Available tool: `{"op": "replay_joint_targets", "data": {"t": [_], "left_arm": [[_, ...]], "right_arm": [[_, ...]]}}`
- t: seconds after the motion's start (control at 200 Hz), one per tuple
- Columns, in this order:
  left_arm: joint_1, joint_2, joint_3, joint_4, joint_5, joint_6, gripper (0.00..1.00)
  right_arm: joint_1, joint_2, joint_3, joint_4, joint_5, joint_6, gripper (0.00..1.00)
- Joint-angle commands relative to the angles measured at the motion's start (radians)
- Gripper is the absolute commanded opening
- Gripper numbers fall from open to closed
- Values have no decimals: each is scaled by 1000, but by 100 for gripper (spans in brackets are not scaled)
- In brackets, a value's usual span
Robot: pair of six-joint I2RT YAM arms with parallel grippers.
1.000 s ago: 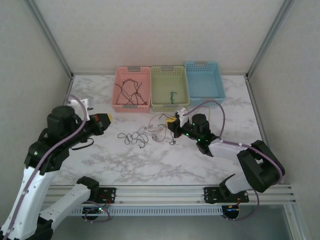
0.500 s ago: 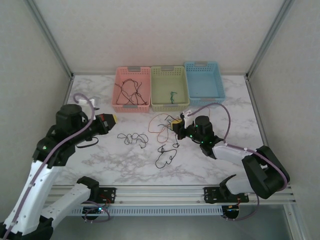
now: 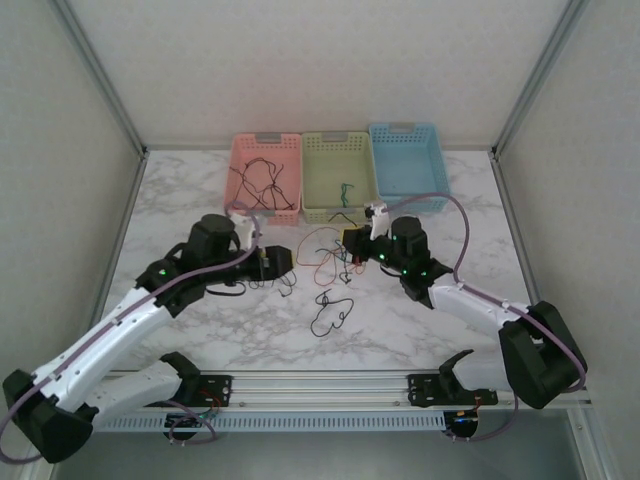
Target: Untangle the cables
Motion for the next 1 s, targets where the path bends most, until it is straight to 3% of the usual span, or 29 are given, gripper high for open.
{"op": "replay_joint_targets", "data": {"t": [0.0, 0.165, 0.325, 0.686, 0.871, 0.946, 0.996], "left_arm": [[-93, 73, 56, 84, -48, 32, 68], [-168, 200, 123, 82, -84, 104, 71], [-188, 273, 153, 114, -66, 128, 70], [-217, 336, 133, 165, -30, 123, 48], [-225, 334, 124, 171, -15, 120, 28], [-227, 331, 114, 172, -12, 117, 29], [-228, 326, 105, 174, -9, 116, 36]], "right_arm": [[38, 24, 96, -103, 21, 97, 0], [64, 53, 147, -145, 18, 162, 0], [78, 57, 156, -165, 17, 159, 0], [77, 48, 161, -205, 23, 139, 0], [78, 52, 165, -208, 29, 137, 0], [77, 52, 165, -211, 33, 134, 0], [77, 50, 167, -214, 36, 132, 0]]}}
